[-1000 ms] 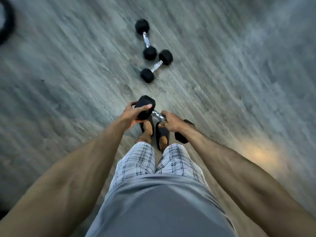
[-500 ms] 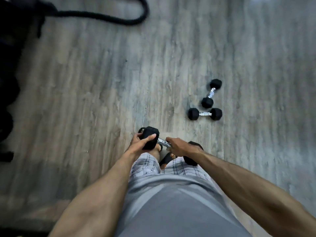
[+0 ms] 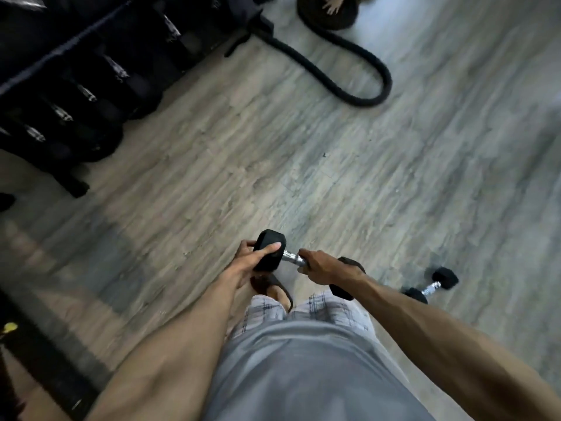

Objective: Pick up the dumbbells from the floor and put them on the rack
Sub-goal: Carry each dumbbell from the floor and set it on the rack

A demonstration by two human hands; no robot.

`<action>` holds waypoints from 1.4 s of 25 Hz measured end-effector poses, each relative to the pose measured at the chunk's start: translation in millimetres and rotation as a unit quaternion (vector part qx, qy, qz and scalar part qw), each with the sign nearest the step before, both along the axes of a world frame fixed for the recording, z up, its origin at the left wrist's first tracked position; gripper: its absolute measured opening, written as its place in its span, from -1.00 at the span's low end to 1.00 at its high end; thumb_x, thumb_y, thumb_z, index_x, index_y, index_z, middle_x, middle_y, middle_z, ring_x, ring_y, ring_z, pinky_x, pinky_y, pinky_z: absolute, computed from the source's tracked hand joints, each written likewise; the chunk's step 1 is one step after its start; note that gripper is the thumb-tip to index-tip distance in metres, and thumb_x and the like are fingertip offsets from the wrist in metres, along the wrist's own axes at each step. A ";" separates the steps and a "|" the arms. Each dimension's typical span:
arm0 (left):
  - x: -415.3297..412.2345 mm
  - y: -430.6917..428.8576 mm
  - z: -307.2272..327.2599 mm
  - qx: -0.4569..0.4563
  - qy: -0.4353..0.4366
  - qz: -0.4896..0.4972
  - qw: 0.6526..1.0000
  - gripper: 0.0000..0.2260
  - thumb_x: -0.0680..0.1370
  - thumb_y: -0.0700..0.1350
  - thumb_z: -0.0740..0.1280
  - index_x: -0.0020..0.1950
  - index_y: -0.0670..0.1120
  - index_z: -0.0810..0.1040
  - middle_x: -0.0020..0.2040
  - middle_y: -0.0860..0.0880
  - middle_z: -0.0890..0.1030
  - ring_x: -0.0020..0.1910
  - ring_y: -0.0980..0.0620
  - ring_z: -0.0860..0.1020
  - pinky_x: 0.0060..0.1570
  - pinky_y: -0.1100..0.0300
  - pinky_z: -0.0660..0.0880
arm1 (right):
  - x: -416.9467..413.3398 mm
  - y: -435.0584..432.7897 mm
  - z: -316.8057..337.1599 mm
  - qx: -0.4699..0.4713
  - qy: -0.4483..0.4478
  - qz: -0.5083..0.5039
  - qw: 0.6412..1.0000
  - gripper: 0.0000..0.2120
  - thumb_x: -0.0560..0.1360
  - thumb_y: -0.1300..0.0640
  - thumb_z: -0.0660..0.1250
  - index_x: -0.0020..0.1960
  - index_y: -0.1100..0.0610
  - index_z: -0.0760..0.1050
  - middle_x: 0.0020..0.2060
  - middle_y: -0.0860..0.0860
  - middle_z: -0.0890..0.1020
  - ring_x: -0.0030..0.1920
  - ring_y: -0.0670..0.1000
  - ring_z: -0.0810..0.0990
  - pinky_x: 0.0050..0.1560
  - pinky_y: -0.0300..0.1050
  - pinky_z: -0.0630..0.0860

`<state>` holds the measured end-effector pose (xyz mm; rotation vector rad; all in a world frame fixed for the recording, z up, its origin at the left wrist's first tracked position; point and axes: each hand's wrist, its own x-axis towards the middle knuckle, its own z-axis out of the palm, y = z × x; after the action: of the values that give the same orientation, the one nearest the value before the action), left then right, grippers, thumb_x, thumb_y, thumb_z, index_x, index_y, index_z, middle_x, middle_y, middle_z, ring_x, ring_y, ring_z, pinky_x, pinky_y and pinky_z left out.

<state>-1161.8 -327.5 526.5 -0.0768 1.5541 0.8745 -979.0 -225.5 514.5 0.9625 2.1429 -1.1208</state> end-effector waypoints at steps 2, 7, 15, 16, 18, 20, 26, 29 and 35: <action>-24.7 16.4 10.7 0.013 -0.001 0.037 0.999 -0.36 0.19 0.03 0.66 0.08 -0.04 0.36 0.09 -0.13 0.56 0.07 -0.15 0.62 0.05 -0.31 0.57 | -32.2 24.8 4.2 0.012 0.008 0.030 0.999 -0.88 0.57 0.13 0.26 0.03 0.13 0.35 -0.15 0.16 0.52 -0.18 0.13 0.46 -0.19 -0.04 0.33; -91.0 55.1 14.7 0.020 0.007 0.094 0.995 -0.42 0.37 -0.07 0.58 0.24 -0.13 0.33 0.05 -0.09 0.53 0.01 -0.09 0.60 0.05 -0.27 0.59 | -112.0 79.3 11.5 0.027 0.018 0.077 0.997 -0.83 0.54 0.15 0.26 0.10 0.18 0.41 -0.09 0.23 0.61 -0.17 0.19 0.51 -0.16 0.02 0.41; -185.4 139.9 8.7 0.004 0.018 0.126 0.992 -0.35 0.31 -0.02 0.62 0.22 -0.13 0.31 0.20 -0.19 0.52 0.05 -0.10 0.60 -0.11 -0.13 0.65 | -221.5 185.4 4.4 0.005 0.038 0.158 0.987 -0.77 0.53 0.21 0.28 0.16 0.28 0.44 -0.03 0.28 0.62 -0.04 0.31 0.58 -0.08 0.15 0.47; -198.0 153.9 9.9 -0.001 0.017 0.133 0.991 -0.34 0.30 -0.02 0.62 0.21 -0.13 0.31 0.23 -0.21 0.51 0.09 -0.12 0.59 -0.15 -0.09 0.66 | -236.6 202.6 3.8 0.007 0.040 0.166 0.985 -0.76 0.54 0.20 0.28 0.16 0.28 0.44 -0.02 0.28 0.61 -0.03 0.31 0.57 -0.09 0.13 0.44; -225.4 181.7 9.6 -0.017 0.013 0.144 0.989 -0.34 0.30 -0.01 0.62 0.21 -0.13 0.31 0.24 -0.22 0.49 0.14 -0.15 0.59 -0.17 -0.07 0.66 | -266.2 235.3 5.7 0.014 0.044 0.180 0.983 -0.76 0.54 0.16 0.28 0.15 0.27 0.45 -0.01 0.27 0.61 0.00 0.29 0.56 -0.10 0.05 0.40; -250.0 206.7 14.1 -0.020 0.010 0.155 0.988 -0.33 0.31 0.00 0.62 0.23 -0.13 0.31 0.24 -0.21 0.49 0.16 -0.15 0.58 -0.08 -0.12 0.66 | -295.3 265.7 7.4 0.005 0.042 0.192 0.981 -0.79 0.54 0.14 0.28 0.10 0.24 0.45 -0.03 0.24 0.62 -0.01 0.27 0.58 -0.12 0.01 0.39; -330.5 281.8 10.9 -0.013 0.006 0.196 0.981 -0.40 0.34 -0.05 0.60 0.18 -0.12 0.30 0.22 -0.25 0.51 0.16 -0.20 0.59 -0.02 -0.20 0.63 | -391.6 347.9 15.1 0.003 0.032 0.232 0.972 -0.76 0.56 0.10 0.29 0.12 0.23 0.42 -0.03 0.27 0.61 -0.03 0.29 0.57 -0.14 0.05 0.41; -367.9 307.4 6.4 -0.019 0.009 0.234 0.972 -0.45 0.35 -0.09 0.60 0.14 -0.10 0.32 0.18 -0.27 0.55 0.11 -0.25 0.62 -0.05 -0.24 0.62 | -437.1 376.6 9.7 -0.001 0.026 0.244 0.969 -0.76 0.56 0.07 0.30 0.10 0.22 0.41 -0.03 0.27 0.60 -0.03 0.29 0.56 -0.17 0.00 0.36; -477.8 338.9 -16.9 -0.008 -0.009 0.238 0.971 -0.32 0.19 0.07 0.68 0.19 -0.08 0.50 0.14 -0.16 0.63 0.04 -0.12 0.65 -0.06 -0.22 0.63 | -553.2 415.6 -7.3 -0.009 -0.001 0.258 0.966 -0.73 0.56 0.06 0.30 0.13 0.23 0.42 0.02 0.27 0.61 0.02 0.29 0.56 -0.16 -0.06 0.30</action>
<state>-1639.6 11.4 509.5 -0.4841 1.5503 1.2288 -1532.3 190.1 507.2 0.3535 2.1954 -0.8710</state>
